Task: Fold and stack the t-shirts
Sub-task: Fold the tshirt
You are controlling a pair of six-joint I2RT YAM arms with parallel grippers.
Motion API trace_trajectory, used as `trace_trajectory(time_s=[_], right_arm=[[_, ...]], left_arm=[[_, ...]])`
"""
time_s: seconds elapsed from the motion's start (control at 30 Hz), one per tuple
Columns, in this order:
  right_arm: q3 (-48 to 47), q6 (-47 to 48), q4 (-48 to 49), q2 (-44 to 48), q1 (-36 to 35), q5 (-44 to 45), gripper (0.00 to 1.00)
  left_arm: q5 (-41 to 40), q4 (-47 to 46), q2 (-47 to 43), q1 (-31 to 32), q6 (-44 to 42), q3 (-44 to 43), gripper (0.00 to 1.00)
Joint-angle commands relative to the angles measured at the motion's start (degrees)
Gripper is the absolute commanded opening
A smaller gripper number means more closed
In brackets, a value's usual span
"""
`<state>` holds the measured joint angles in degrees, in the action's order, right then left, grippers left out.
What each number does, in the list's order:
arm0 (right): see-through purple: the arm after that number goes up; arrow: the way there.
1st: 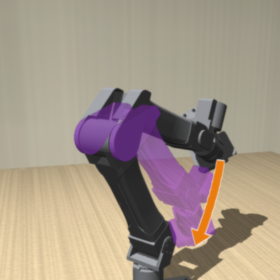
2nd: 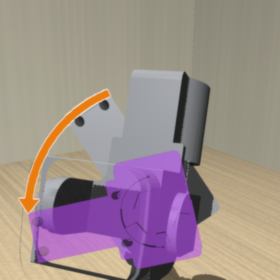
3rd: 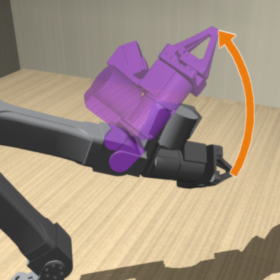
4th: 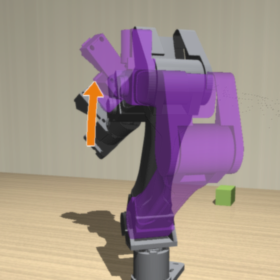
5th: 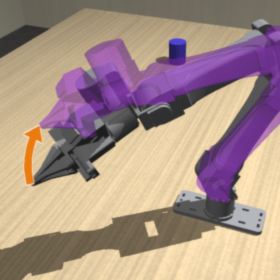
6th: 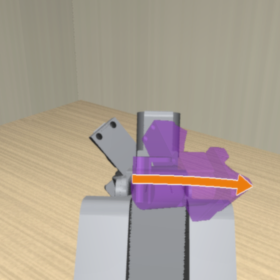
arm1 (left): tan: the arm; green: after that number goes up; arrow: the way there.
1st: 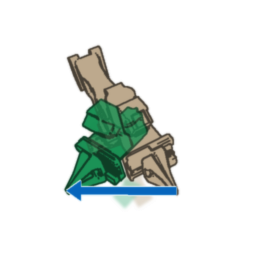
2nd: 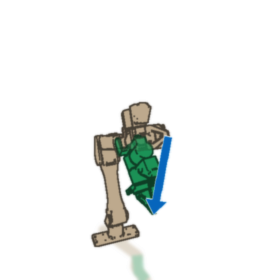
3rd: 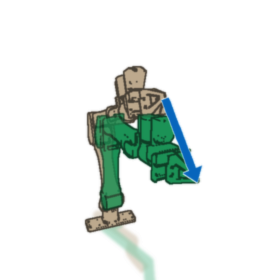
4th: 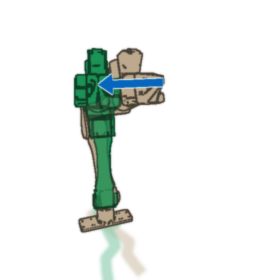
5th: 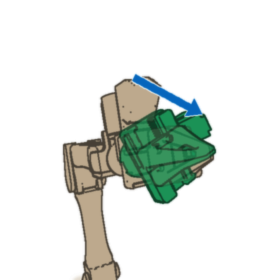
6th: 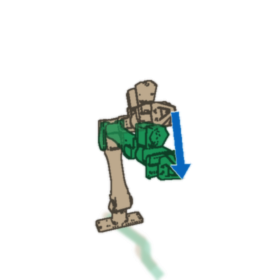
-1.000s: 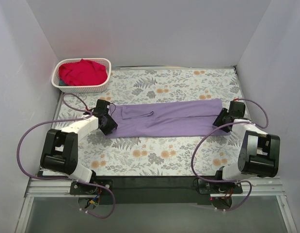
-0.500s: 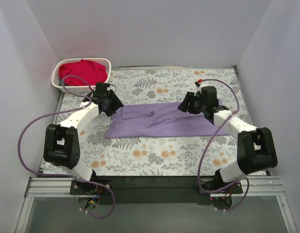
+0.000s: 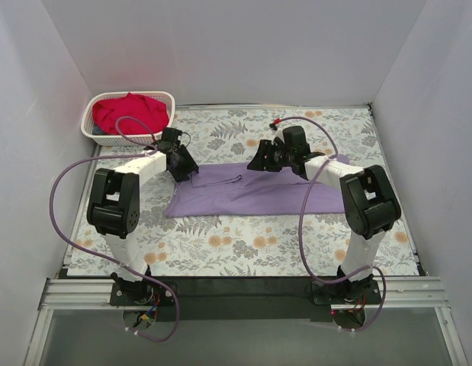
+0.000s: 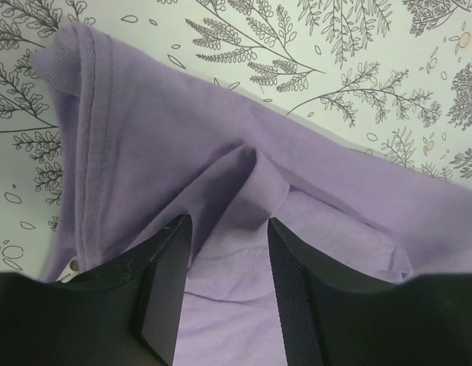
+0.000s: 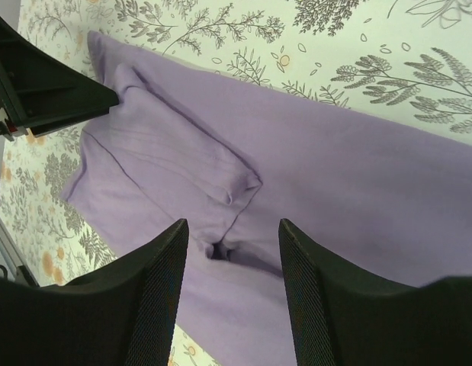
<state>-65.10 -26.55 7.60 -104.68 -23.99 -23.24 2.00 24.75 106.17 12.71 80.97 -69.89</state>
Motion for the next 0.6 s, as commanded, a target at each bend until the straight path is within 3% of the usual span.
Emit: trace_trajectory(time_s=[0.0,0.3,0.57], right_arm=[[-4.32,-2.89,3.39,-3.33,-0.88,-2.68,0.49],[-8.81,-6.76,5.15,-10.45,-2.73,-4.26,0.47],[-9.08,-7.29,8.05,-11.42,-3.87,-4.35,0.35]], left_arm=[[0.46,-1.29,-0.35,0.03,-0.46,-2.36,0.42],[0.29,-1.55,0.44,0.03,-0.37,-1.39,0.27],[-0.59,-1.64,0.62,0.03,-0.64,-0.69,0.2]])
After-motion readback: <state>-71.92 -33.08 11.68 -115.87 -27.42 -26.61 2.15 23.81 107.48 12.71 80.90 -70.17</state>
